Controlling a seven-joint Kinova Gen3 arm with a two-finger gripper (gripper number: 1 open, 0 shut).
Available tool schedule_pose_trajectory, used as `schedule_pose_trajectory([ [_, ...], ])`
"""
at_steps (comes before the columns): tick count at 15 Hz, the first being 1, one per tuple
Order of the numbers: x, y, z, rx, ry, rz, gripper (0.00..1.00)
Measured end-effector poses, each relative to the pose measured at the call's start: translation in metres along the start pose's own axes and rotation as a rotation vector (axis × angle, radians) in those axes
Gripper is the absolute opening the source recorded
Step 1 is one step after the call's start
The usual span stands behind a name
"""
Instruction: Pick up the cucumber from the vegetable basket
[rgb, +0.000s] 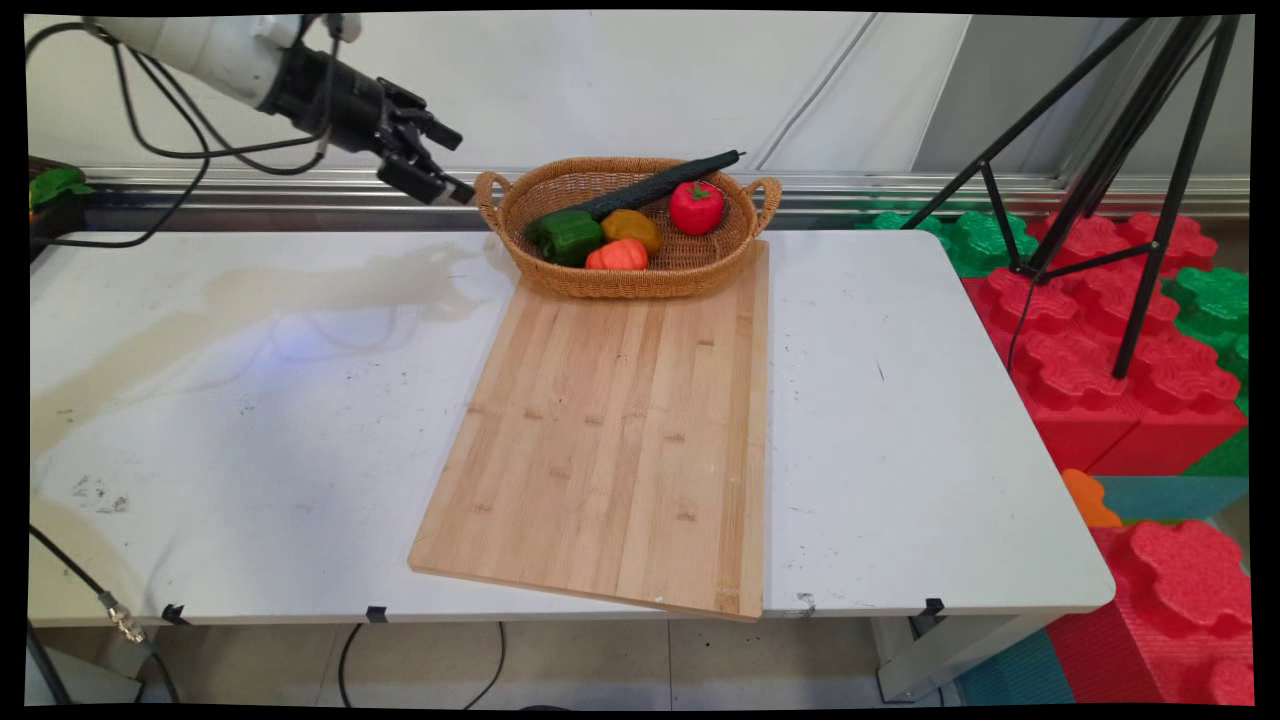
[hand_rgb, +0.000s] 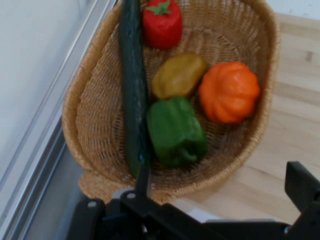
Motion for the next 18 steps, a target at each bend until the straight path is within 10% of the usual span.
schedule_pose_trajectory([
  [18,0.046,-0.029,0.137,0.074,-0.014,-0.032,1.00],
])
